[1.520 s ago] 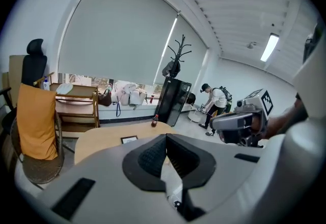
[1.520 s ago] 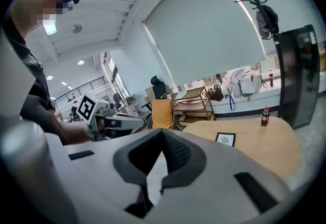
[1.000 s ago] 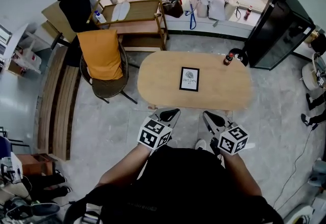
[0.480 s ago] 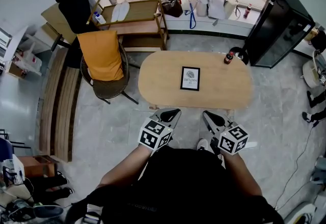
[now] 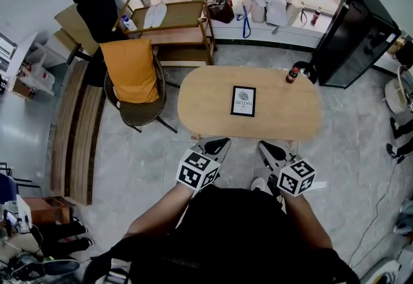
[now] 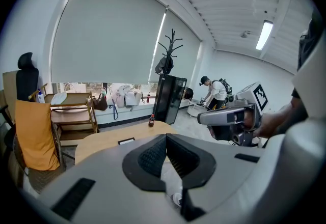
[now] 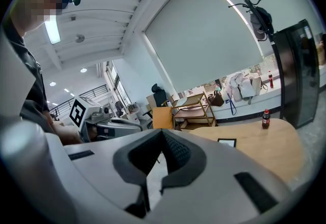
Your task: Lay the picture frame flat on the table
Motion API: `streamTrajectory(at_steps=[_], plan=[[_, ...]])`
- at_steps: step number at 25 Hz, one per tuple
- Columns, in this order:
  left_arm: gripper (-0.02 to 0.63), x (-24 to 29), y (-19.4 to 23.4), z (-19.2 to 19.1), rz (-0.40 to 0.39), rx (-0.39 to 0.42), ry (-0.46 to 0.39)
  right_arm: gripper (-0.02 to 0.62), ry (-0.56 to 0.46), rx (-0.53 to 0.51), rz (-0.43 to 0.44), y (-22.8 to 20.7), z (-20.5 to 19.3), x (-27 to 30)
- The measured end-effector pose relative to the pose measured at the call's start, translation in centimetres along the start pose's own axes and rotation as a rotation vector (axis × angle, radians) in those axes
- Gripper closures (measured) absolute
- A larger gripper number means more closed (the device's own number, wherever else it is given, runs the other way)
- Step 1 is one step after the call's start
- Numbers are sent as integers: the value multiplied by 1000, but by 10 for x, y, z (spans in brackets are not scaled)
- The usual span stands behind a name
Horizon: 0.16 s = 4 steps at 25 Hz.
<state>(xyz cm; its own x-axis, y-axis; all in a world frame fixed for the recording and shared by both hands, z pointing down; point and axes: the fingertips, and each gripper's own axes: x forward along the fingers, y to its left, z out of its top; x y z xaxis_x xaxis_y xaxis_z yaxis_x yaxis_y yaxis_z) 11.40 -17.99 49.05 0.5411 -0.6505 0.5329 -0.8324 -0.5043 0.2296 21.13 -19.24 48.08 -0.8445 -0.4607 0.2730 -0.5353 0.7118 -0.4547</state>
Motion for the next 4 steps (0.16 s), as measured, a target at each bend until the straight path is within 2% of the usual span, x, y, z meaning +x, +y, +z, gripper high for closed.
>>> streamTrajectory(at_steps=[4], plan=[[601, 2, 1, 0, -1, 2, 0, 594, -1, -2, -1, -2, 0, 2]])
